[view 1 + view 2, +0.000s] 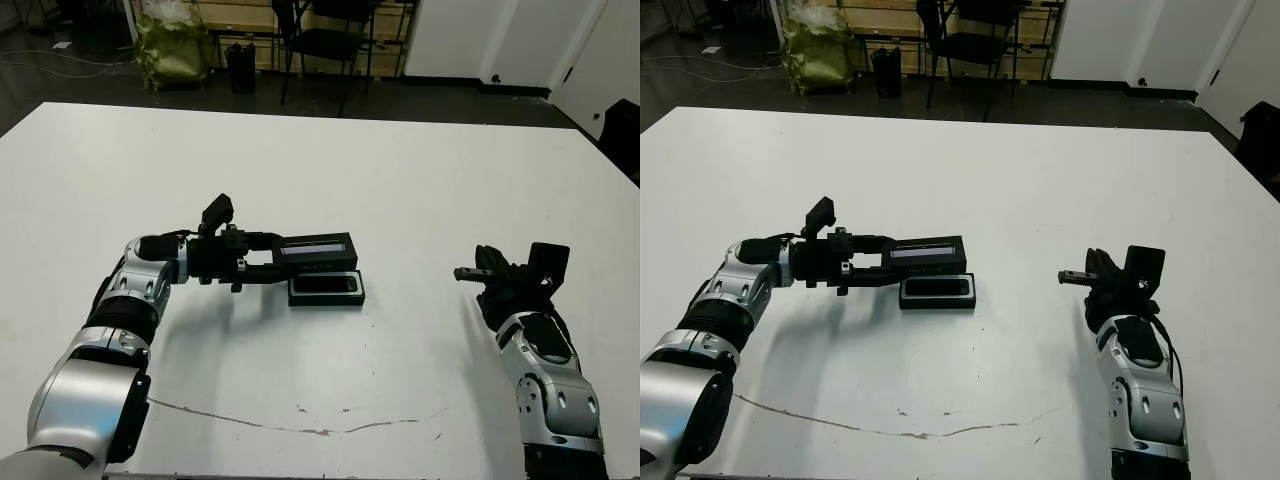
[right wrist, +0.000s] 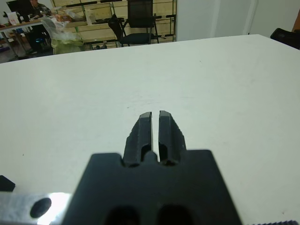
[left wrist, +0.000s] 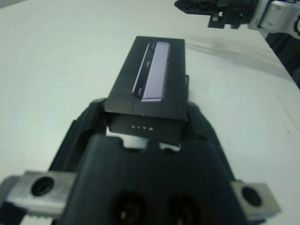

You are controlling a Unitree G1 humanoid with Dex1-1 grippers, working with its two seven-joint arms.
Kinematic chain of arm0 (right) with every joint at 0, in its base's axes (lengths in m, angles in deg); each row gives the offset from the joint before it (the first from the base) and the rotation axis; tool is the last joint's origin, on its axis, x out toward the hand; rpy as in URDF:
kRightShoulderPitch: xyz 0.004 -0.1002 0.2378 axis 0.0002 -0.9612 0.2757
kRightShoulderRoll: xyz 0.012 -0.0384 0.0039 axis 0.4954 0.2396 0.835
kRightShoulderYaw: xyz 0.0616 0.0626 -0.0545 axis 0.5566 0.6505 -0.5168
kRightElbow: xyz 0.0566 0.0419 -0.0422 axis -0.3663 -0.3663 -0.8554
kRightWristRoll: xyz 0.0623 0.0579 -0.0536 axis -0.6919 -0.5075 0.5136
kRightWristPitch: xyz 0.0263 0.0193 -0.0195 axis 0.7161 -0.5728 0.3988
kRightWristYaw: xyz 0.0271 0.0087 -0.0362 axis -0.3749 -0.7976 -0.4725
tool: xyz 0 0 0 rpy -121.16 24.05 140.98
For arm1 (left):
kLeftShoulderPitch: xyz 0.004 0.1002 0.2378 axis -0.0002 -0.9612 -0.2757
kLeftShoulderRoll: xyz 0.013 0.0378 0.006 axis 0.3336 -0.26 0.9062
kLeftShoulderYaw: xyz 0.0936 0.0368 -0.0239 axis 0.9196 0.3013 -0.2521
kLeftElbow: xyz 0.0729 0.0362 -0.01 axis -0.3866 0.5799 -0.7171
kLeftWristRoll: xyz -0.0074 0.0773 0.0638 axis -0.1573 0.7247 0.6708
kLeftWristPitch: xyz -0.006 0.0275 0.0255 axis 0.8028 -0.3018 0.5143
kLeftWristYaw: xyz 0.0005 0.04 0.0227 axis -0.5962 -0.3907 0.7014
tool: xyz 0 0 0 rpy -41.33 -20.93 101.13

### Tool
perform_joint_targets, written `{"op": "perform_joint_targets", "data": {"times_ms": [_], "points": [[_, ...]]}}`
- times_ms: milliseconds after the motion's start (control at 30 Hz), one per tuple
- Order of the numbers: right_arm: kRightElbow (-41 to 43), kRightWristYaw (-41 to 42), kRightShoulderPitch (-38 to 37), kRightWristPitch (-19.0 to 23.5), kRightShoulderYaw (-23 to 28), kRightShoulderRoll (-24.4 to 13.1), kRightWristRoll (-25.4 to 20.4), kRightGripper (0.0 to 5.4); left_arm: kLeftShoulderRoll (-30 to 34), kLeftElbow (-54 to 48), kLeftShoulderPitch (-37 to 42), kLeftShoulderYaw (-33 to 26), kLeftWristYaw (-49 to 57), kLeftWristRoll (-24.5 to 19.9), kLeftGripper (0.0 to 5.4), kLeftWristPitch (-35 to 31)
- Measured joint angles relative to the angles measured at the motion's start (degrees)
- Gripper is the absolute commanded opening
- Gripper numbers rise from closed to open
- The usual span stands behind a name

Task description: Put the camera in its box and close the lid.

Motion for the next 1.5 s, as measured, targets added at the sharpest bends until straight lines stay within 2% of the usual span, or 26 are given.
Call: {"op": "perform_joint_targets", "data": {"times_ms": [533, 767, 867, 1167, 1500], "points": [[-2.9, 0.5, 0.5, -0.9, 0.9, 0.0, -1.0, 0.0, 1.2, 0.9, 1.5, 3.1, -2.8, 1.3, 2.58, -0.3], [-1.7, 0.5, 0.4, -1.9, 0.3, -0.5, 0.1, 0.0, 1.1, 0.9, 1.5, 3.6, -1.7, 2.2, 2.58, -0.5], [1.1, 0.2, 0.3, -0.8, -0.1, -0.5, 0.1, 0.0, 0.3, 1.3, 1.5, 4.0, 0.0, 2.7, 2.58, 0.9], [1.2, -0.4, 0.3, 0.7, 0.1, -0.5, -0.2, 0.0, -2.6, 3.4, 1.4, 4.3, 3.0, 3.4, 2.58, 5.1], [0.5, 0.0, 0.3, 0.0, 0.1, -0.5, -0.6, 0.0, -3.0, 3.6, 1.4, 5.1, 3.4, 4.3, 2.58, 7.5]]}}
